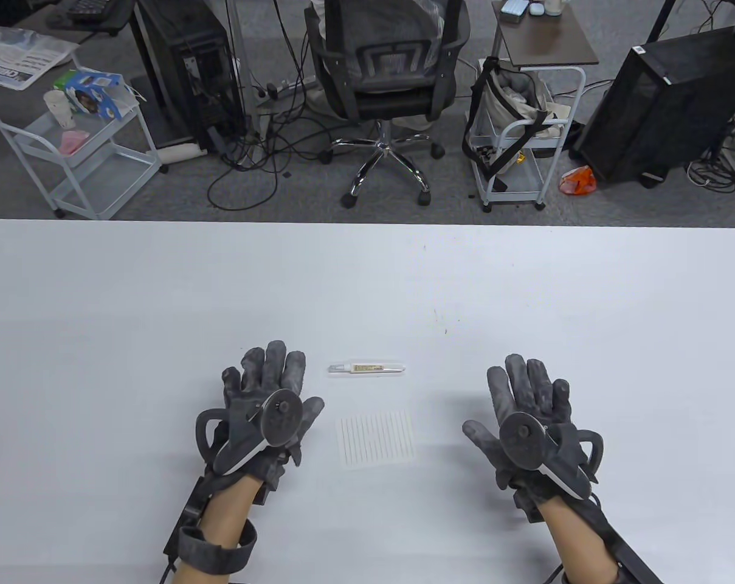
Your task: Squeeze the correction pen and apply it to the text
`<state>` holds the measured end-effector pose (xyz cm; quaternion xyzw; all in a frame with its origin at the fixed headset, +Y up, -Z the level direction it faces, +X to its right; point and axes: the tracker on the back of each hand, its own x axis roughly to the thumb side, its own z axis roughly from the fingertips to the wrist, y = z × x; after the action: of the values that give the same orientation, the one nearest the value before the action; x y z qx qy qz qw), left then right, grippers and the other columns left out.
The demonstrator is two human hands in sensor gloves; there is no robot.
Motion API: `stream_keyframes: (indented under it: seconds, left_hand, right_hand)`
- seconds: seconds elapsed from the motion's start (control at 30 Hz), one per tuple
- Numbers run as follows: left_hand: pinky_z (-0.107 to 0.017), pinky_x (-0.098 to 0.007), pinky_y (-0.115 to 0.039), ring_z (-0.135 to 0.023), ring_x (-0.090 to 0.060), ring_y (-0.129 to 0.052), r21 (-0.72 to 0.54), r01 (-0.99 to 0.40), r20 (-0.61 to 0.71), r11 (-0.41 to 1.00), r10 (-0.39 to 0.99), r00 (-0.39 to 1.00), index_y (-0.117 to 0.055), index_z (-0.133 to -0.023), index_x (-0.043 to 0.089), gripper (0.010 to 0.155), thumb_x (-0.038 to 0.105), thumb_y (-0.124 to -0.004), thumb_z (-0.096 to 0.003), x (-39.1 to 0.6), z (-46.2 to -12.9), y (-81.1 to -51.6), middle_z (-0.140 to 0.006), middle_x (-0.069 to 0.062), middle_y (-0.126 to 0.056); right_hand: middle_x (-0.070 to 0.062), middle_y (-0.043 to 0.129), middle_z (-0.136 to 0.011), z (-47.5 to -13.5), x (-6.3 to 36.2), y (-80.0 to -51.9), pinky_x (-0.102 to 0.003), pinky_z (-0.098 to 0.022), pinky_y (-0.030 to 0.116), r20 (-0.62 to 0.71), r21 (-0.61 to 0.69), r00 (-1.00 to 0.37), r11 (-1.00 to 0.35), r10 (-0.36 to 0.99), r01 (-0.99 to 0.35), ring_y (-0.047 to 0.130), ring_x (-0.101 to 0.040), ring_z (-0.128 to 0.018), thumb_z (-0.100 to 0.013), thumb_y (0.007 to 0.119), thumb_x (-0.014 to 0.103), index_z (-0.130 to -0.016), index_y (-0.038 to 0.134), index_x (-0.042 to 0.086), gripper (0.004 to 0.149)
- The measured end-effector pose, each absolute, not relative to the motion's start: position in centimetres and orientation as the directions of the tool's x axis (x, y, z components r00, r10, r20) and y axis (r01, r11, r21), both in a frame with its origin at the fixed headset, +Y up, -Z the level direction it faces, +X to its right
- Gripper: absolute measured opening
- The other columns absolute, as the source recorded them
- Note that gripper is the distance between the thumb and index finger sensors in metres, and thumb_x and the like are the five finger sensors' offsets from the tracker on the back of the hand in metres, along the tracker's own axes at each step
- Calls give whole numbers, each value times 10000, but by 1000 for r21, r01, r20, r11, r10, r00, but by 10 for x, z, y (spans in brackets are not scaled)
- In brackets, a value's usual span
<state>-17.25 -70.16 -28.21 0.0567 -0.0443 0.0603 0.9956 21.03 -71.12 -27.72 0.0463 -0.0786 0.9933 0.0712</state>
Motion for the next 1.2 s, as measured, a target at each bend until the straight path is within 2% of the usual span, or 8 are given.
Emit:
stream_keyframes:
  seconds: [0.2, 0.37, 0.67, 1.2]
  left_hand:
    - [-743, -711, -401, -1143, -431, -376, 74, -120, 61, 990, 115, 991, -346, -1093, 332, 825, 699, -578, -392, -188, -273, -717, -1230, -17, -306]
    - [-743, -710, -373, -1143, -421, -342, 50, -65, 36, 997, 63, 997, -305, -1087, 338, 835, 703, -566, -382, -198, -275, -730, -1226, -8, -275]
    - [-761, -701, -340, -1158, -396, -281, 59, -48, 49, 997, 45, 998, -263, -1085, 361, 842, 718, -543, -376, -198, -274, -730, -1231, 19, -224]
    - [-766, -700, -335, -1162, -388, -275, 64, -36, 50, 997, 33, 998, -263, -1086, 363, 844, 721, -542, -374, -198, -274, -730, -1234, 27, -226]
  right_hand:
    - [5, 224, -1223, -280, 210, -719, -622, -782, 268, 84, -104, -988, -985, 129, -137, 215, -353, -1105, -387, 621, 763, -1069, 332, 311, 867]
    - [5, 223, -1222, -282, 211, -725, -623, -780, 260, 67, -82, -991, -989, 114, -119, 206, -351, -1103, -388, 622, 761, -1068, 335, 309, 866]
    - [10, 215, -1219, -283, 209, -727, -630, -771, 233, 61, -66, -995, -994, 83, -87, 172, -340, -1097, -387, 617, 764, -1068, 334, 305, 869]
    - [7, 211, -1219, -284, 209, -727, -633, -770, 231, 56, -56, -996, -995, 75, -78, 171, -346, -1096, -385, 613, 765, -1068, 341, 307, 865]
